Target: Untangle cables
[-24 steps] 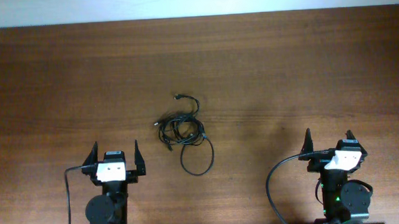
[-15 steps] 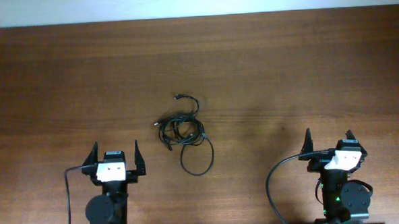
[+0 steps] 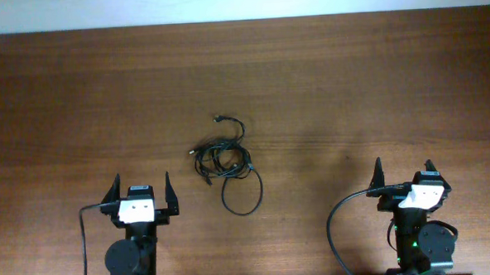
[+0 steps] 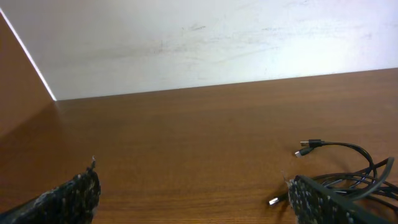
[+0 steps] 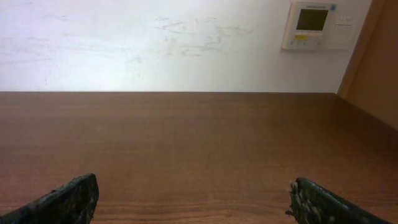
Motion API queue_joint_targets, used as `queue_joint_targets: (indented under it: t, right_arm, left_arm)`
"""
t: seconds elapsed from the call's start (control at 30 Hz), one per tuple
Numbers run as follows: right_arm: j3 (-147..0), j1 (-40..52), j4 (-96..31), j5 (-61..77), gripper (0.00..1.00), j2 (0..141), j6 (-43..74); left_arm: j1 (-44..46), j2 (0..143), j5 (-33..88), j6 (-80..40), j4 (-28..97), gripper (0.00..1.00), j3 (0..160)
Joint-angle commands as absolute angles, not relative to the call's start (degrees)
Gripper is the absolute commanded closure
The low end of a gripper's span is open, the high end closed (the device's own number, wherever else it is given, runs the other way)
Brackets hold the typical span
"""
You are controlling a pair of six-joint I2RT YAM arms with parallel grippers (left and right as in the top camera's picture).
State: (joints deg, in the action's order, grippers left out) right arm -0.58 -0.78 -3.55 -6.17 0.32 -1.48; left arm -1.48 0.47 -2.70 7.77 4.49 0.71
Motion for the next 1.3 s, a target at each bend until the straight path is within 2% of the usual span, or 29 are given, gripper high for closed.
queue_joint_targets:
  t: [0.0, 1.13, 1.27]
  right_arm:
    - [-0.32, -1.19, -4.03, -7.11, 0.01, 0.36, -1.10]
    - [-0.32, -1.19, -4.03, -7.11, 0.01, 0.36, -1.10]
    - [-0.32, -1.19, -4.03, -7.11, 0.02, 0.36, -1.10]
  left_arm:
    - [-1.78, 0.40, -1.85, 8.69, 4.75, 0.01, 0.56]
    - [-1.78, 0.40, -1.85, 8.71, 4.73, 0.01, 0.56]
    - [-1.78, 0.40, -1.83, 8.69, 1.13, 0.01, 0.56]
